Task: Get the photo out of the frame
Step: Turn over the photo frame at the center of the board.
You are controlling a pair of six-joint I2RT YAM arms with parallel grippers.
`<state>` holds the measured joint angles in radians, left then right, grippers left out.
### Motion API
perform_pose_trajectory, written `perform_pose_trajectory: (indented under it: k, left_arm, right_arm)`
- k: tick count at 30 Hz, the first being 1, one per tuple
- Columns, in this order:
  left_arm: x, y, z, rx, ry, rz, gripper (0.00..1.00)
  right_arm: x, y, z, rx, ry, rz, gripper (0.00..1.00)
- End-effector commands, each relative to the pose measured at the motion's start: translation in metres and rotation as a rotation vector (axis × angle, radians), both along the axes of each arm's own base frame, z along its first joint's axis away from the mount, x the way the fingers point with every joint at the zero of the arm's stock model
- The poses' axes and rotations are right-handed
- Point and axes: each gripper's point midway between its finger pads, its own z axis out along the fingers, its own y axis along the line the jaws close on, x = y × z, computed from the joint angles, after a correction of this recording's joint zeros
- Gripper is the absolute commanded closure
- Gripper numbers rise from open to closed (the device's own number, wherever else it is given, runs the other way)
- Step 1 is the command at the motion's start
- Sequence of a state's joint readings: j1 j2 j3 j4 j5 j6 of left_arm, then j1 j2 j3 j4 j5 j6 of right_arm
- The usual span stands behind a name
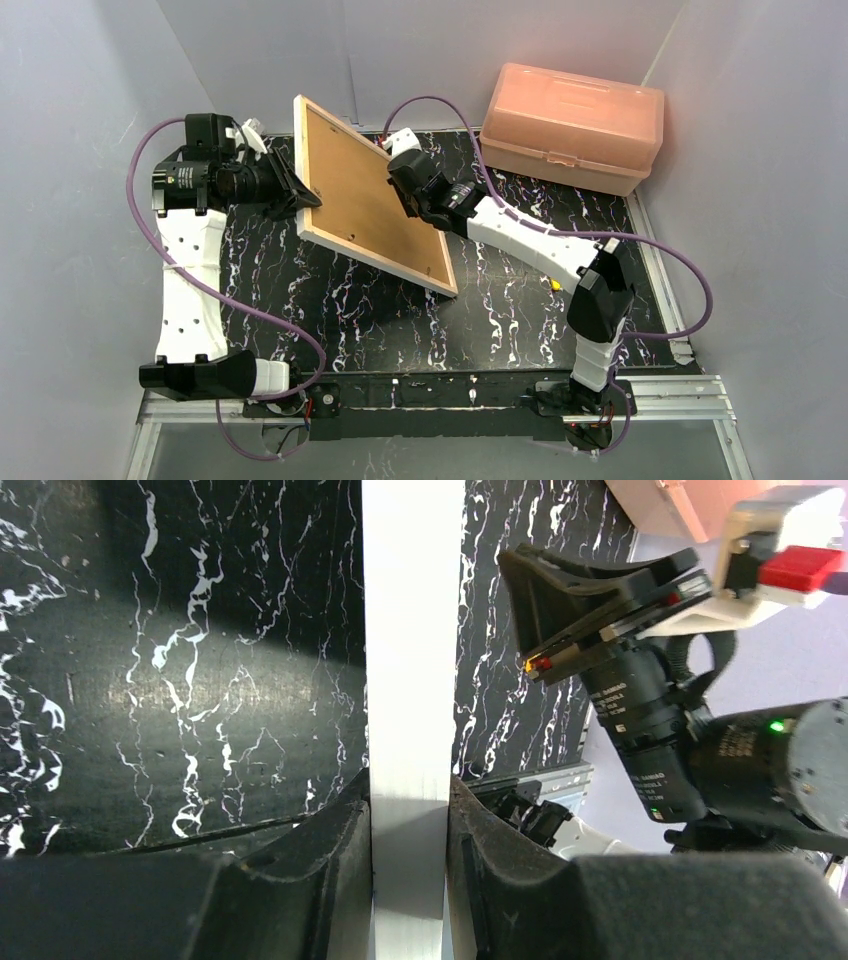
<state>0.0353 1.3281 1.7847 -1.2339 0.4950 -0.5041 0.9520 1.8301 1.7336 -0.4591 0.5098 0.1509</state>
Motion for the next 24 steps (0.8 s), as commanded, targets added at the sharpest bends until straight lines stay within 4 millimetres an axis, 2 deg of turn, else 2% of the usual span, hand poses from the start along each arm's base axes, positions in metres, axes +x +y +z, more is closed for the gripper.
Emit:
perform_pose_trajectory:
  k: [1, 4, 6, 9, 16, 24]
  left_arm:
    - [-0.002, -0.003, 0.026, 0.004, -0.070, -0.019, 0.88]
    - [0.000, -0.002, 0.034, 0.026, -0.096, -0.018, 0.88]
    - [0.002, -0.001, 0.040, 0.032, -0.113, -0.013, 0.89]
    - [0.000, -0.011, 0.050, 0.035, -0.142, -0.042, 0.89]
    - [-0.001, -0.022, 0.060, 0.084, -0.194, -0.071, 0.89]
    - [0.002, -0.049, 0.071, 0.124, -0.244, -0.125, 0.90]
  right_arm:
    - [0.000, -0.017, -0.003, 0.015, 0.097, -0.092, 0.75]
    - [0.009, -0.033, -0.021, -0.025, 0.179, -0.175, 0.84]
    - [0.015, -0.040, -0.032, -0.032, 0.238, -0.215, 0.98]
    - [0.019, -0.034, -0.042, 0.019, 0.337, -0.217, 0.99]
    - [0.017, -0.007, -0.048, 0.126, 0.433, -0.189, 0.99]
    - [0.001, 0.020, -0.070, 0.194, 0.576, -0.128, 0.99]
